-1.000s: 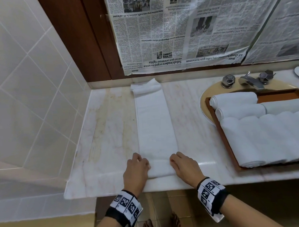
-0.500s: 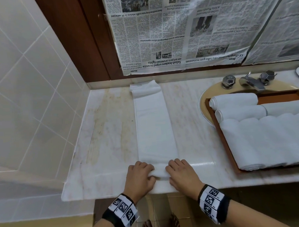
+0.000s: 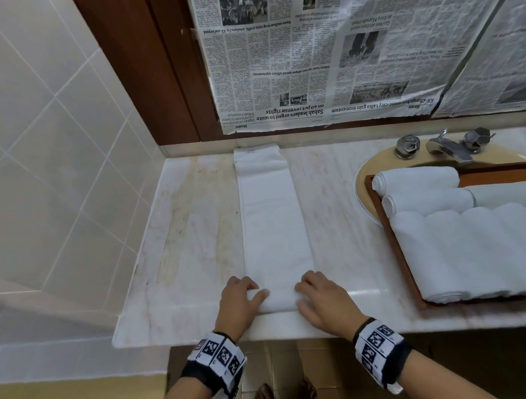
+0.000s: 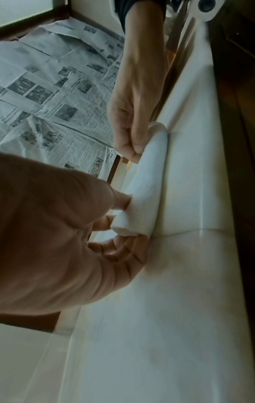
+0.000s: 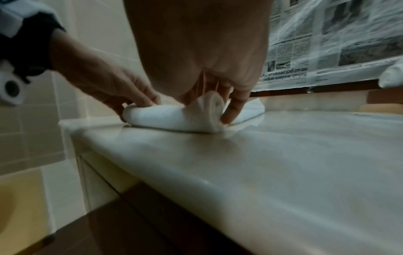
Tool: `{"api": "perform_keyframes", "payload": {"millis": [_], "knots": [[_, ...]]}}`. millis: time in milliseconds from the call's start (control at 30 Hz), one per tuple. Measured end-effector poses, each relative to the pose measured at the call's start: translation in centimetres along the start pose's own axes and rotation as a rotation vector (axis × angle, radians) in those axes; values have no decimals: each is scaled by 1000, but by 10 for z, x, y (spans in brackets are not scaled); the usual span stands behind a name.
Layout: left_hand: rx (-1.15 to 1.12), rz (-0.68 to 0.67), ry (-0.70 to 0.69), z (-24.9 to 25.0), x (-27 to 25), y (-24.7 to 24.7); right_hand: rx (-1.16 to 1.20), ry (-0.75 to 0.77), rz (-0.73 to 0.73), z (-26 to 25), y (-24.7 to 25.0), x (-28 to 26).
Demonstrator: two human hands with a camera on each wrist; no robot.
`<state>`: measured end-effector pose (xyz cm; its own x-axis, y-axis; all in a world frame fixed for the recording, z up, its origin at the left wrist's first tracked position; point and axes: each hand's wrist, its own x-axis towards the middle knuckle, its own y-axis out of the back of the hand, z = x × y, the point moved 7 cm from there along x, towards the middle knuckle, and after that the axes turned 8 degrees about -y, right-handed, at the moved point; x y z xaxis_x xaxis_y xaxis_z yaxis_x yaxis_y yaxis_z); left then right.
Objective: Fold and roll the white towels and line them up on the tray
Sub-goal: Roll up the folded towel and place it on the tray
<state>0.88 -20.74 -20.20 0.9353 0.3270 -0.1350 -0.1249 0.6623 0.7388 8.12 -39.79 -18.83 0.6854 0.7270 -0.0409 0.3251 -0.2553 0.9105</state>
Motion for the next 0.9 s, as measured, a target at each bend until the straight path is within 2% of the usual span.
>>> {"api": "perform_keyframes", "payload": {"millis": [100, 167, 233, 333, 433, 533, 633, 700, 800, 867, 900], "knots": [[18, 64, -3, -3, -3, 3, -68, 21, -104, 3, -5, 1], [117, 103, -132, 5, -6, 4, 20, -54, -174, 7, -3, 9], [211, 68, -320, 16, -10, -2, 162, -141, -159, 10, 3, 19], [244, -41, -407, 16, -15, -9, 219, -238, -185, 17, 1, 27], [236, -77, -376, 2, -10, -2, 252, -271, -216, 21, -2, 29], [121, -135, -245, -7, -1, 3, 376, -305, -87, 26, 4, 28], [68, -160, -142, -8, 9, 5, 101, -158, 70, 9, 3, 23], [34, -159, -27, -14, 14, 5, -34, -106, 111, -1, -2, 20], [29, -129, 43, -21, 16, 8, -69, -92, 42, 1, -6, 18], [78, -76, 10, -19, 12, 11, -42, -97, -43, 5, -8, 18], [125, -21, -58, -14, 10, 15, 7, -119, -95, 8, -9, 19]]}}
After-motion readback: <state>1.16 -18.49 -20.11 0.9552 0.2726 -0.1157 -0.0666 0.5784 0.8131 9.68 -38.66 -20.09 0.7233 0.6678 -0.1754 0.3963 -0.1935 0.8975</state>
